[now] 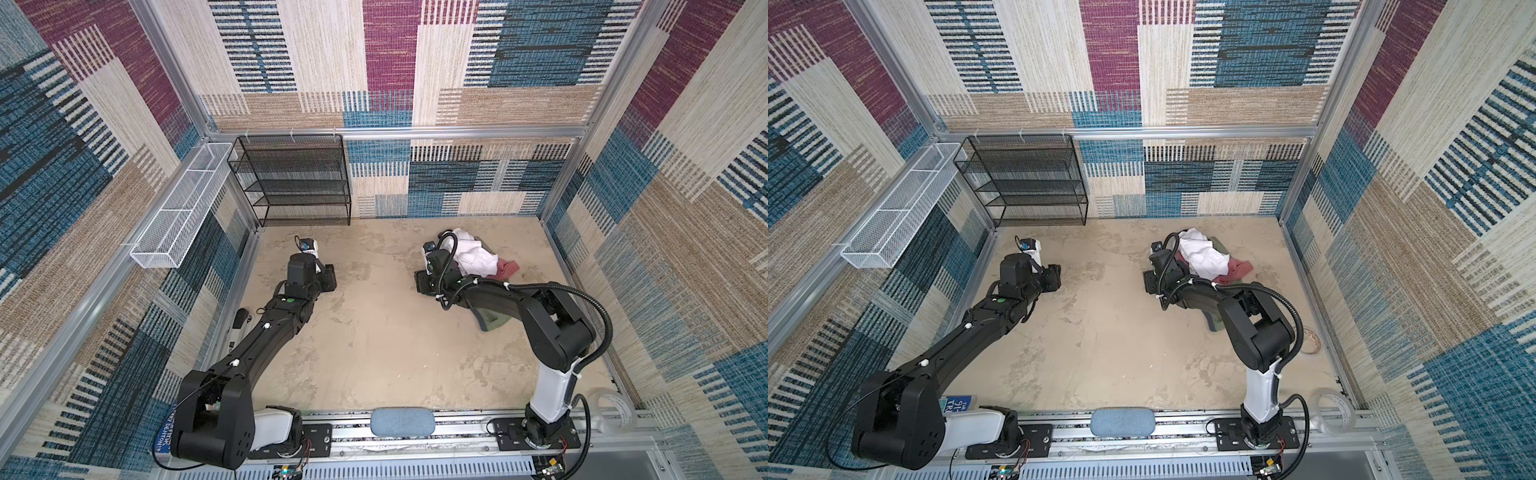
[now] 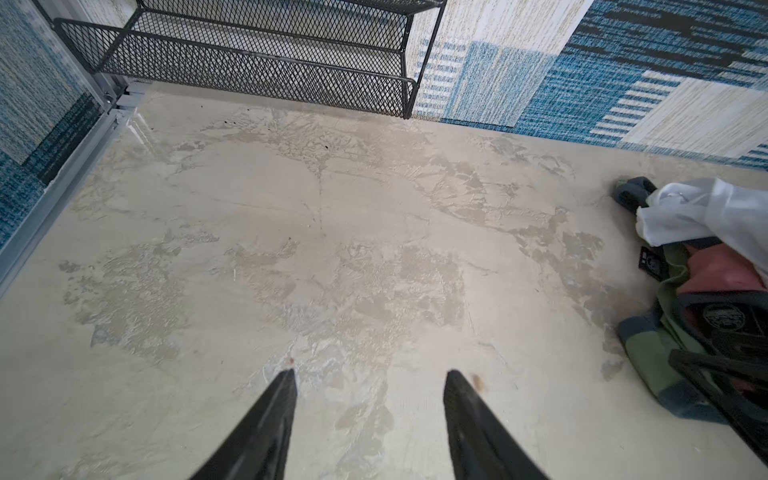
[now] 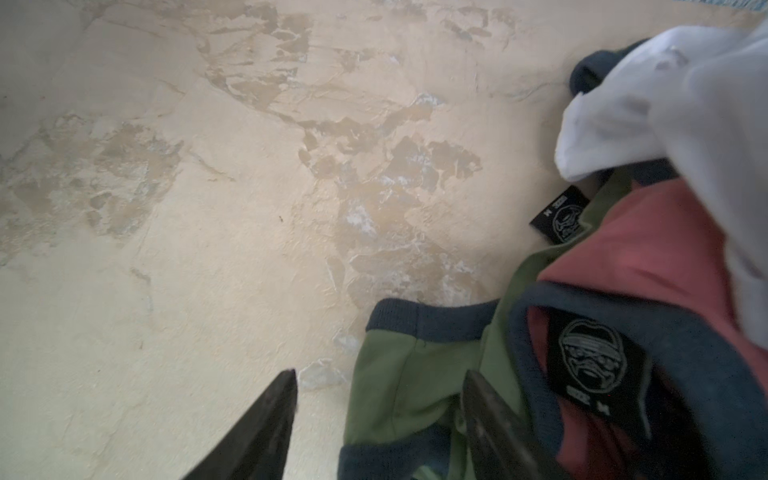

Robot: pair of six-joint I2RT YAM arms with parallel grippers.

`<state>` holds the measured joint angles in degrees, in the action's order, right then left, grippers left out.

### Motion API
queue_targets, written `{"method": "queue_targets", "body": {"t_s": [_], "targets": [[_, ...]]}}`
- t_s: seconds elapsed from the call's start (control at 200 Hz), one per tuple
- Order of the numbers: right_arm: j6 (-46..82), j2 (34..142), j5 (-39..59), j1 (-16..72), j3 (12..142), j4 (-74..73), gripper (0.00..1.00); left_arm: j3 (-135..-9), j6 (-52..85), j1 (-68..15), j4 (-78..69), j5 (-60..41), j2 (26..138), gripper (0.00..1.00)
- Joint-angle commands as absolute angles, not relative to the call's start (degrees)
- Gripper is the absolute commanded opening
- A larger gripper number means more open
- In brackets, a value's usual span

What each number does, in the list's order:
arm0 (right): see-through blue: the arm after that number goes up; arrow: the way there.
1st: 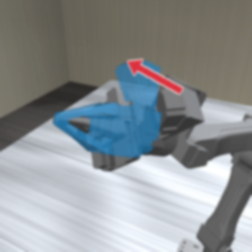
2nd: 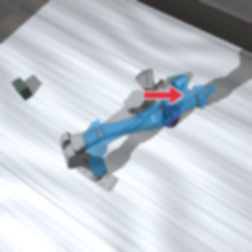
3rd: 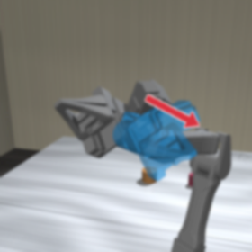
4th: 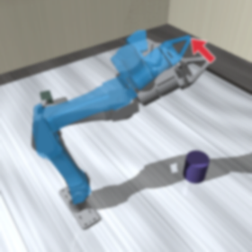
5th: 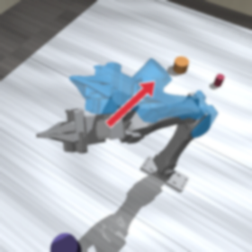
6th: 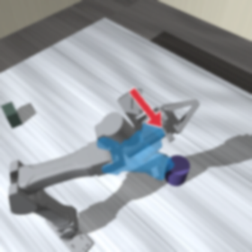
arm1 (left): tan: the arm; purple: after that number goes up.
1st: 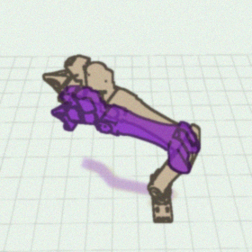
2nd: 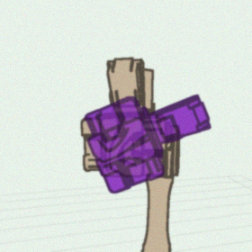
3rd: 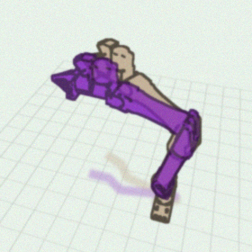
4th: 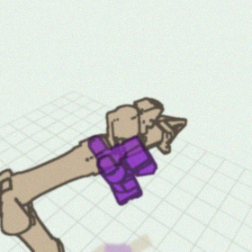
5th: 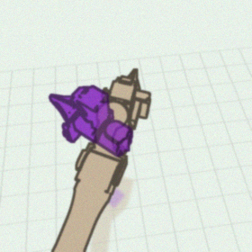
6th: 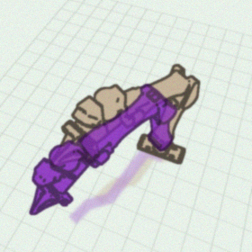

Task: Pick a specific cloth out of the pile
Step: 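Reach the right gripper down to the green shirt's blue-trimmed edge and grasp it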

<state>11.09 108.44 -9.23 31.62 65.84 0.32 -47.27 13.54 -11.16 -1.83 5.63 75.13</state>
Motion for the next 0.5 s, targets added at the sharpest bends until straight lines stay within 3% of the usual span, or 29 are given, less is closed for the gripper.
{"method": "queue_targets", "body": {"t_s": [0.0, 0.275, 0.421, 0.491], "targets": [[12.8, 110.0, -10.5, 31.7, 66.9, 1.3, 0.65, -47.6, 14.9, -11.2, -1.6, 4.6, 75.6, 0.6], [13.1, 111.9, -13.1, 32.1, 67.0, 3.0, 0.6, -47.9, 14.7, -11.2, -1.8, 5.0, 76.4, 0.6], [13.2, 113.1, -13.7, 32.2, 67.3, 2.9, 0.51, -47.8, 14.9, -11.2, -2.1, 4.9, 77.1, 0.59], [14.0, 113.6, -14.1, 32.2, 67.8, 3.0, 0.41, -47.9, 15.0, -11.2, -1.7, 4.9, 77.1, 0.59]]}}
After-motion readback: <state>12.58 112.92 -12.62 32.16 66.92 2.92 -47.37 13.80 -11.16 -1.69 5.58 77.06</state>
